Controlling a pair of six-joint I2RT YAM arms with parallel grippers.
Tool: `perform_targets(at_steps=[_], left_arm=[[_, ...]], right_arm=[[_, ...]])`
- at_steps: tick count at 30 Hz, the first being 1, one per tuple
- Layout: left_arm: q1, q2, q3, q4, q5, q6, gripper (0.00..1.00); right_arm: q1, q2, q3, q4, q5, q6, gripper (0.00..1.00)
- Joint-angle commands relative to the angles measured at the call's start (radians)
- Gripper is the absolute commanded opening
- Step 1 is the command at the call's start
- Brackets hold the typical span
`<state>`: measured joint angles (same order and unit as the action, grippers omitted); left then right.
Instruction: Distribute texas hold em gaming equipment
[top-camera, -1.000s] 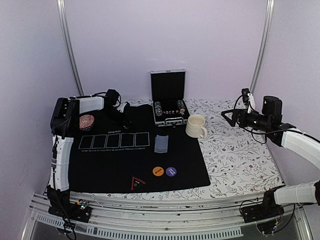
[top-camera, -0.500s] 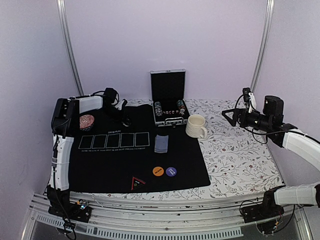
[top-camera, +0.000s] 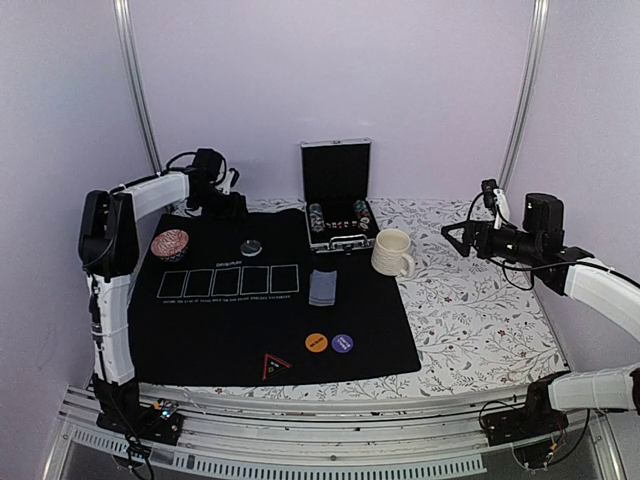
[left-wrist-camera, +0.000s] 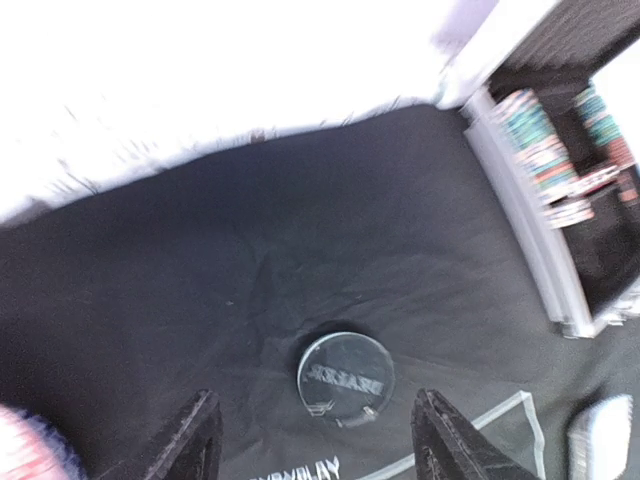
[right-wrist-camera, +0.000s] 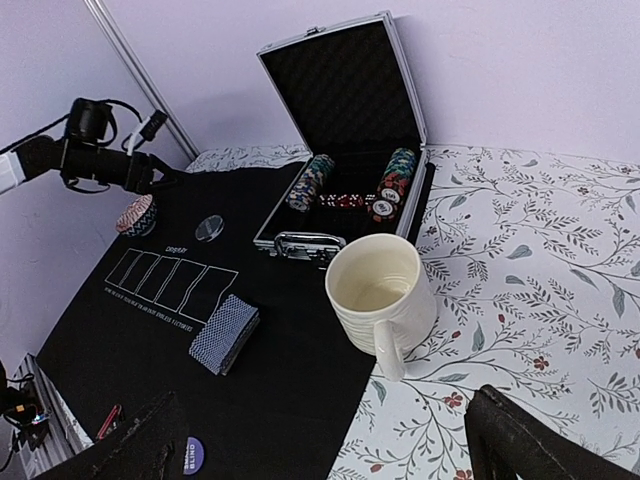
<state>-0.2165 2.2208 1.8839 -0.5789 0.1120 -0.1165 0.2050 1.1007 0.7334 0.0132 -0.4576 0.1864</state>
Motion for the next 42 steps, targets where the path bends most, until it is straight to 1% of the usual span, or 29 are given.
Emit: perform_targets(at_steps=[1,2,6,7,9,11,12,14,16,19,23,28,38,42], left_arm=[[-0.068,-0.237,-0.122,0.070,-0.055,0.051,0.69],[-0.092,-0.306,-0.156,0.081,-0.059,0.062,0.70],[-0.222,-0.488,-0.294,0.086,-0.069,0.097,0.78],[-0.257,-0.526,-0.331,0.081,-0.054,0.101,0.80],[-0.326,-0.594,-0.407,0.070,0.004,0.112,0.86],[-0.397,-0.657,-0.491,0.060,0.068,0.131,0.95],[-0.434,-0.683,-0.534,0.049,0.097,0.142,0.98],[-0.508,-0.717,-0.620,0.029,0.119,0.156,0.98],[-0.579,-0.720,-0.667,0.004,0.097,0.163,0.98],[-0.664,-0.674,-0.692,-0.039,0.049,0.170,0.98],[-0.737,-0.552,-0.652,-0.084,-0.011,0.167,0.98],[-0.813,-0.420,-0.611,-0.101,-0.052,0.211,0.98],[-0.811,-0.190,-0.468,-0.181,-0.145,0.206,0.98],[-0.796,-0.146,-0.421,-0.220,-0.122,0.210,0.97]], right_arm=[[0.038,-0.010,0.046,-0.028,0.028,0.009,0.99],[0.053,-0.006,0.053,-0.036,0.037,0.008,0.99],[0.138,0.023,0.090,-0.084,0.091,0.000,0.99],[0.160,0.035,0.103,-0.102,0.105,-0.003,0.99],[0.205,0.065,0.131,-0.140,0.130,-0.016,0.99],[0.247,0.087,0.152,-0.169,0.143,-0.028,0.99],[0.264,0.097,0.158,-0.177,0.149,-0.034,0.99],[0.290,0.110,0.163,-0.181,0.167,-0.037,0.99],[0.309,0.126,0.163,-0.174,0.185,-0.036,0.99],[0.326,0.156,0.173,-0.165,0.196,-0.037,0.99],[0.347,0.203,0.201,-0.166,0.206,-0.041,0.99],[0.362,0.232,0.214,-0.175,0.216,-0.046,0.99],[0.368,0.232,0.197,-0.183,0.222,-0.052,0.99],[0.369,0.235,0.192,-0.184,0.219,-0.056,0.99]])
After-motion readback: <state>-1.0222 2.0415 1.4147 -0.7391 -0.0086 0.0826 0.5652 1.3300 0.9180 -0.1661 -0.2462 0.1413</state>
